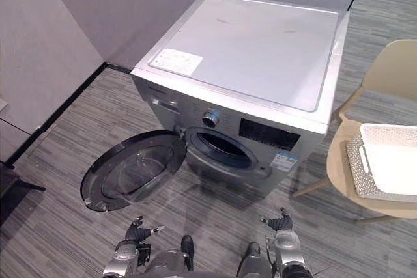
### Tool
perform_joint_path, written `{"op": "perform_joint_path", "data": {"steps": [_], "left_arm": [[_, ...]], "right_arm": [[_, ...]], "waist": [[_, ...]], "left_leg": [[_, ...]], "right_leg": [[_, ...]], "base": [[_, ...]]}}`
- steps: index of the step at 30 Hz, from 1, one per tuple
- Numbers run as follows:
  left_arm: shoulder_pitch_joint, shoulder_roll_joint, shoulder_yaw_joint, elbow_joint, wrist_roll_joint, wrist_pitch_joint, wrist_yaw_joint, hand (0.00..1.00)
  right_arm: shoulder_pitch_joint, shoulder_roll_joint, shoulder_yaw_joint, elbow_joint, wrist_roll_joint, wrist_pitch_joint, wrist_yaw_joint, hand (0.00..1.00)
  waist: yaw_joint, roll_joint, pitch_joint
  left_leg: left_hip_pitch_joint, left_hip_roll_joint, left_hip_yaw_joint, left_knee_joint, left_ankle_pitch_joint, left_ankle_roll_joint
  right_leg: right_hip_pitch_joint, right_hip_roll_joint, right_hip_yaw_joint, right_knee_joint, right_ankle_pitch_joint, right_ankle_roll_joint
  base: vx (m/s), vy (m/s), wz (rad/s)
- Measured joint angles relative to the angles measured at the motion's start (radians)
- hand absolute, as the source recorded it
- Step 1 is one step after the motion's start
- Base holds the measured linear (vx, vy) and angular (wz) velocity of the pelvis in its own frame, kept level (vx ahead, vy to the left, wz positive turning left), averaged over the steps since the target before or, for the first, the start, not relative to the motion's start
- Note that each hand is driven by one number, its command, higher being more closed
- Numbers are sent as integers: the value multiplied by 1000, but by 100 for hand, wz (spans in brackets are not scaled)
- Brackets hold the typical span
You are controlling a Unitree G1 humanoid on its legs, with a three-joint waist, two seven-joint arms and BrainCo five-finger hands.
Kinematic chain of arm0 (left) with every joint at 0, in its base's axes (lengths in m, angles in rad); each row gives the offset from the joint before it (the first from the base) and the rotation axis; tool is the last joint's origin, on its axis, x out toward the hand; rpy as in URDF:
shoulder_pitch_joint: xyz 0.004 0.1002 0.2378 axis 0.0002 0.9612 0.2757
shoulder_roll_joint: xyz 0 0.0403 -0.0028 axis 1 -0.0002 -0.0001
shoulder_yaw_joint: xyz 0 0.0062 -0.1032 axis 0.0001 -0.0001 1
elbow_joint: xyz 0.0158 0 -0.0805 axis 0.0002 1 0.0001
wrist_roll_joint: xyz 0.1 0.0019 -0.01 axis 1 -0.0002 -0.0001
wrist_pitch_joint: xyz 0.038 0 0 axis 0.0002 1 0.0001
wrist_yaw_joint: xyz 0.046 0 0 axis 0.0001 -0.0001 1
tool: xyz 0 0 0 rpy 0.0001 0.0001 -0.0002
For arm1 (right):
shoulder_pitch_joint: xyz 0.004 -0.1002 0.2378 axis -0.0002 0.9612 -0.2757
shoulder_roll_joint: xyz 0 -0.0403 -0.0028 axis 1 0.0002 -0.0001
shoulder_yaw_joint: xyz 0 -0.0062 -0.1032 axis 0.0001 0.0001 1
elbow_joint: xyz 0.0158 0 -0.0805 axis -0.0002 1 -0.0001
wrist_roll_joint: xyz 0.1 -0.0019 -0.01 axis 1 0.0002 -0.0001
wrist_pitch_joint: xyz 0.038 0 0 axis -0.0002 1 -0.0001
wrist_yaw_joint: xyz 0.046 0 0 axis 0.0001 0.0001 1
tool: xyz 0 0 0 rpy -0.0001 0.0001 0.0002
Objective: Pick up the laundry basket with both hands and put the clothes into the washing machine.
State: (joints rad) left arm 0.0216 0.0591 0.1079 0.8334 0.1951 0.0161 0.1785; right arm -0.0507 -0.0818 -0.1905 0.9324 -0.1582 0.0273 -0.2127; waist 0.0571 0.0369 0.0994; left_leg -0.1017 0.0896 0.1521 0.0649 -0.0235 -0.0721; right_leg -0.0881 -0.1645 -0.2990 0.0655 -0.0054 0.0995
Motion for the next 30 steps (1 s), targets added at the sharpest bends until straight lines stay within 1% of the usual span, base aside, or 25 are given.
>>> {"op": "perform_joint_path", "data": {"steps": [3, 4, 5, 6, 7, 8, 10, 11, 12, 13, 15, 16, 18, 19, 20, 21, 23, 26, 28, 30], "left_arm": [[10, 46, 1, -161, 12, 0, 9, 0], [14, 75, 6, -247, 12, -1, 19, 0], [25, 107, 20, -339, 12, -3, 23, 0], [31, 125, 28, -380, 11, -6, 26, 0], [40, 160, 62, -458, 10, -19, 32, 0], [40, 174, 82, -489, 6, -27, 40, 0], [38, 234, 164, -588, -21, -55, 58, 0], [38, 250, 183, -601, -35, -65, 67, 0], [37, 283, 223, -618, -52, -75, 83, 0], [35, 315, 261, -618, -75, -80, 95, 0], [20, 358, 296, -607, -91, -81, 115, 0], [3, 393, 300, -560, -99, -81, 126, 0], [-9, 416, 300, -506, -104, -80, 129, 0], [-16, 431, 299, -452, -105, -78, 128, 0], [-23, 438, 294, -392, -104, -73, 125, 0], [-25, 438, 293, -360, -104, -67, 122, 0], [-23, 437, 283, -263, -103, -45, 90, 0], [-23, 435, 237, -142, -88, -24, 53, 0], [-23, 428, 210, -74, -70, -21, 36, 0], [-23, 411, 204, -37, -66, -21, 19, 0]], "right_arm": [[-2, -7, -1, 36, 0, 0, 0, 0], [-1, -8, -1, 36, 0, -1, 0, 0], [-1, -12, -2, 37, 0, -1, 0, 0], [-1, -15, -2, 38, 0, -1, 0, 0], [-1, -24, -2, 38, 0, -3, 0, 0], [0, -30, -3, 40, 0, -4, 0, 0], [-1, -54, -11, 63, 0, -5, 1, 0], [0, -59, -14, 66, 0, -5, 2, 0], [-1, -66, -17, 67, 0, -6, 4, 0], [0, -72, -18, 67, 0, -9, 9, 0], [7, -78, -18, 67, 0, -10, 22, 0], [18, -80, -18, 68, 0, -10, 23, 0], [23, -80, -17, 74, 0, -11, 25, 0], [32, -80, -16, 74, 0, -12, 33, 0], [37, -83, -14, 74, 0, -13, 41, 0], [37, -84, -14, 74, 0, -13, 41, 0], [43, -85, -9, 75, 0, -13, 41, 0], [60, -85, -4, 85, 0, -12, 41, 0], [58, -86, -4, 104, 0, -12, 41, 0], [60, -87, -5, 107, 0, -12, 41, 0]], "waist": [[0, -12, -17], [-2, -12, -17], [-10, -12, -17], [-14, -12, -17], [-15, -11, -18], [-15, -10, -18], [-13, -10, -19], [-12, -10, -19], [-9, -10, -19], [-9, -8, -20], [-8, -9, -20], [-4, -10, -21], [3, -13, -22], [10, -17, -26], [11, -19, -27], [11, -21, -28], [11, -30, -33], [11, -45, -37], [11, -54, -42], [9, -56, -41]], "left_leg": [[14, -12, -3, -29, 5, -2], [15, -15, -9, -32, 10, 1], [22, -19, -13, -40, 17, 4], [29, -19, -12, -47, 20, 6], [38, -19, -12, -58, 25, 10], [43, -18, -12, -61, 27, 12], [62, -16, -13, -69, 30, 16], [67, -15, -13, -71, 30, 16], [75, -14, -14, -79, 30, 16], [84, -13, -13, -90, 30, 16], [91, -12, -14, -96, 30, 16], [106, -12, -13, -102, 29, 17], [116, -12, -11, -103, 28, 18], [118, -12, -10, -103, 27, 18], [118, -11, -11, -105, 27, 18], [118, -11, -11, -107, 27, 18], [116, -11, -10, -114, 27, 18], [115, -11, -9, -118, 27, 18], [110, -11, -2, -121, 27, 18], [107, -12, -1, -124, 27, 18]], "right_leg": [[22, 1, 3, -48, 24, 0], [25, 5, 3, -58, 28, -2], [32, 9, 2, -68, 36, -10], [36, 11, 3, -72, 38, -10], [42, 15, 5, -78, 42, -6], [47, 17, 7, -84, 43, -6], [65, 26, 11, -100, 45, -9], [70, 27, 13, -104, 46, -10], [70, 30, 23, -105, 46, -10], [70, 34, 31, -107, 46, -11], [74, 36, 34, -109, 46, -12], [89, 37, 38, -117, 46, -12], [98, 38, 44, -121, 46, -13], [97, 39, 52, -122, 46, -14], [95, 40, 53, -122, 45, -14], [93, 40, 54, -122, 45, -14], [84, 42, 62, -122, 45, -14], [79, 42, 69, -122, 42, -20], [65, 43, 79, -121, 41, -20], [62, 43, 83, -122, 41, -20]], "base": [[-16, 49, 0], [47, 11, 0], [60, 3, 0], [73, -9, -5], [59, -22, -8], [82, -29, -10], [93, -30, -8], [91, -30, -15], [80, -28, -21], [84, -28, -20], [62, -14, -5], [42, -1, -1], [18, 0, -8], [-13, -6, -10], [-23, -8, -7], [-38, -8, -4], [-49, -7, -8], [-31, -7, -5], [-19, -5, -10], [22, -7, -6]]}}
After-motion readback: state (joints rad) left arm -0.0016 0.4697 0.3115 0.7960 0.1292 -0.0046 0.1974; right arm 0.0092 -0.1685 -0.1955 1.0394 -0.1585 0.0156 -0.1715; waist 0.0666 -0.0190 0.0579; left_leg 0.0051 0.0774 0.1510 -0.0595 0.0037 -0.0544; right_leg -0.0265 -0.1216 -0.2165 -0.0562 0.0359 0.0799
